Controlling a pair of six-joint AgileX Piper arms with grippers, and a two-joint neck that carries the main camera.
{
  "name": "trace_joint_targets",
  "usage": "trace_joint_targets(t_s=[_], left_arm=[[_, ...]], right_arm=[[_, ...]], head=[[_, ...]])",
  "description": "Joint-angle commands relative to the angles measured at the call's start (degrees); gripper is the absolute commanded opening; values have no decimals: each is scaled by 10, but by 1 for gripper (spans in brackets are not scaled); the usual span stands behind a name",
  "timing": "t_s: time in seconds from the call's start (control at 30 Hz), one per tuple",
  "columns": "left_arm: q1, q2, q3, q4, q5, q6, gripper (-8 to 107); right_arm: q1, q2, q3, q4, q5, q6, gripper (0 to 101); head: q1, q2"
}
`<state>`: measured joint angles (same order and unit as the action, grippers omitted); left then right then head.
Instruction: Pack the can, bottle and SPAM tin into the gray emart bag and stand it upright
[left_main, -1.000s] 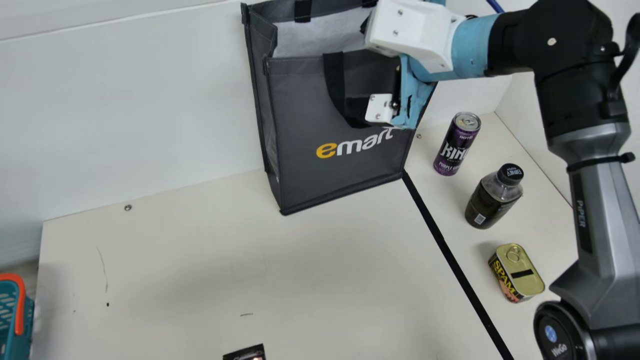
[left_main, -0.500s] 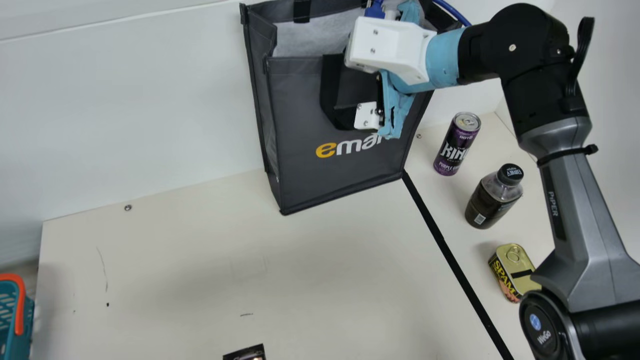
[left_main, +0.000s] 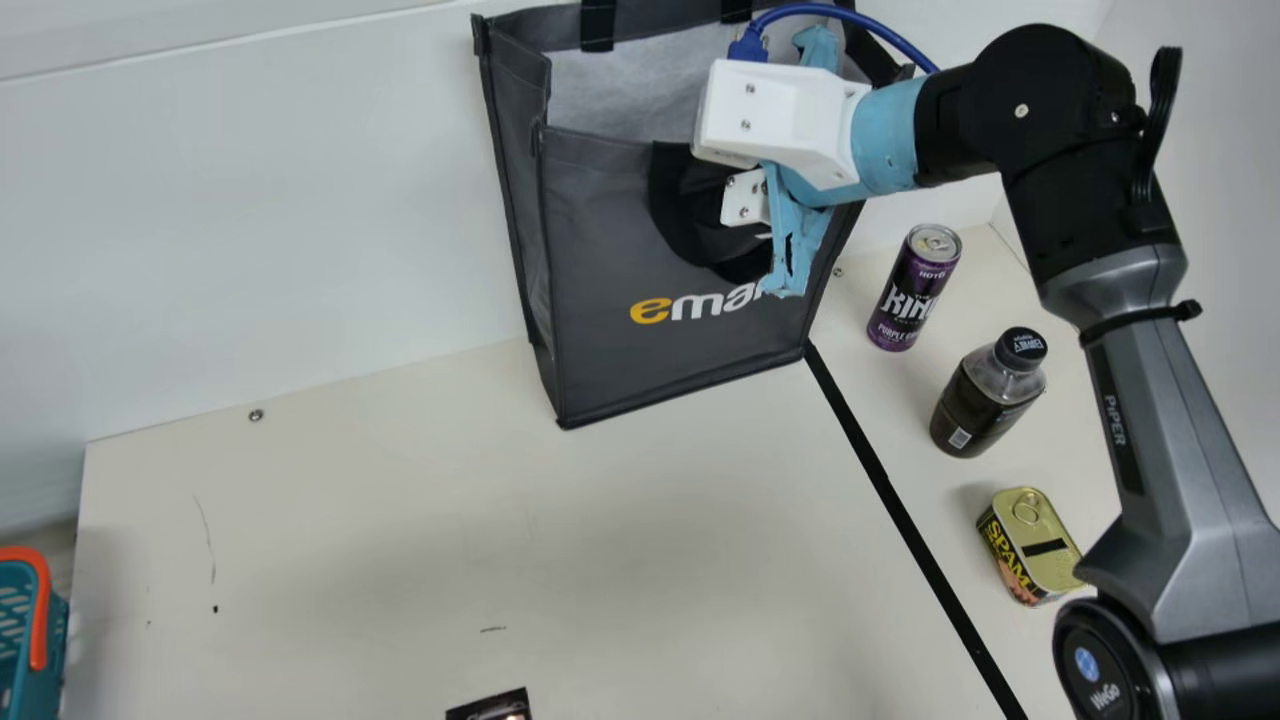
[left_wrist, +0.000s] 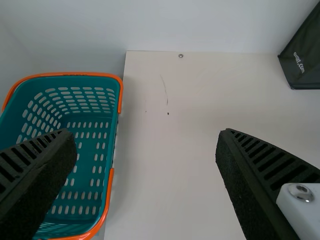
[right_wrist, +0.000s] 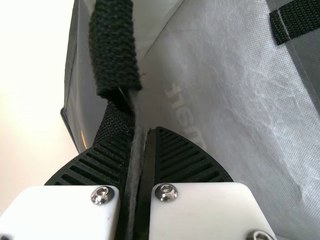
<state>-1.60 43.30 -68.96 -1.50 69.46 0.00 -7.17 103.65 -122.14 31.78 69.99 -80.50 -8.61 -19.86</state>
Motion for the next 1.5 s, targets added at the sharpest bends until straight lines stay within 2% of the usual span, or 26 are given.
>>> trace_joint_targets(t_s=[0.0, 0.53, 1.47], left_arm=[[0, 0, 0, 0, 0, 0, 90], [0, 0, 0, 0, 0, 0, 90], [0, 0, 0, 0, 0, 0, 90]], right_arm=[[-1, -6, 4, 0, -1, 3, 0], [7, -82, 45, 2, -1, 22, 0], [57, -231, 119, -15, -1, 50, 0]], head=[[-14, -1], [-14, -1], [-14, -1]])
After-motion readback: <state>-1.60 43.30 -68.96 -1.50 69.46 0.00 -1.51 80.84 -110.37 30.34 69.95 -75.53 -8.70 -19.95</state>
